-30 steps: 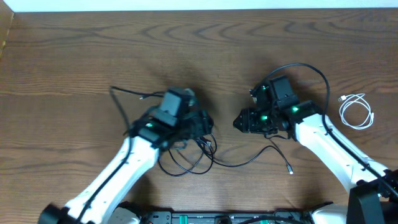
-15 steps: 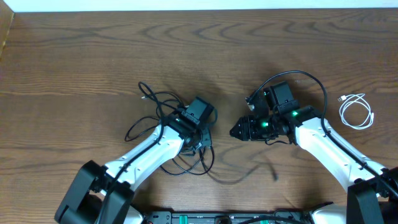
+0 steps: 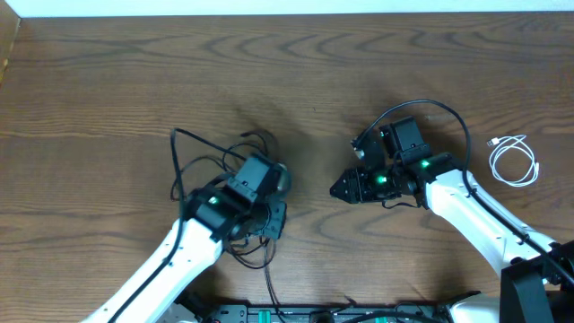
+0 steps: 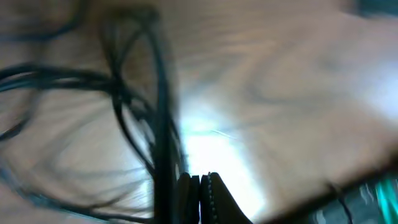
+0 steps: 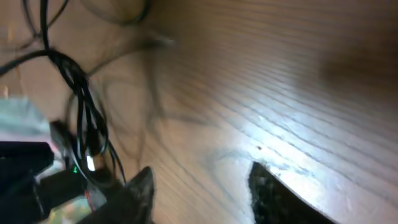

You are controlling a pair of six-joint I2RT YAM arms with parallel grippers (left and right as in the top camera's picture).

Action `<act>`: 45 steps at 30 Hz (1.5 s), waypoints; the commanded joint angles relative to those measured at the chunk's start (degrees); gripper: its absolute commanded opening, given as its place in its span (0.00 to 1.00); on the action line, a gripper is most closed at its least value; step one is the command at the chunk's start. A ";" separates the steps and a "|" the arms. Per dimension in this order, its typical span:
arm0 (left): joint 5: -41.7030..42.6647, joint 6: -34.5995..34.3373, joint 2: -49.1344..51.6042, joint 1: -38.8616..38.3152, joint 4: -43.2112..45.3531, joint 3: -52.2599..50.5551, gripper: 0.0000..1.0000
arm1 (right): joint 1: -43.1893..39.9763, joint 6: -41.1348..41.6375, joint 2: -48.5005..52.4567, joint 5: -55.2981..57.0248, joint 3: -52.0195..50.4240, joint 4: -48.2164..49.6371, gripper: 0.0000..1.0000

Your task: Untangle cables

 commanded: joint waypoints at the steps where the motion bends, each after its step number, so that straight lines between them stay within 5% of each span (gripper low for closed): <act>1: 19.63 24.61 -2.58 0.00 0.59 0.68 0.07 | -0.46 -7.26 0.02 -8.48 -0.26 0.42 0.41; 7: 27.32 26.47 -2.43 0.00 4.79 0.68 0.08 | -3.89 -14.45 0.02 -29.99 -0.26 1.40 0.47; 17: 33.88 26.49 -7.91 0.07 5.38 1.38 0.07 | -4.02 -1.70 0.04 -23.19 -0.28 6.95 0.54; 32: 34.03 26.21 -14.27 0.07 -4.35 1.38 0.07 | 2.25 2.27 0.07 -15.47 -0.28 9.14 0.56; 45: 11.26 7.93 -15.26 0.07 -6.14 1.38 0.07 | 13.00 9.18 1.29 9.99 -0.42 8.11 0.55</act>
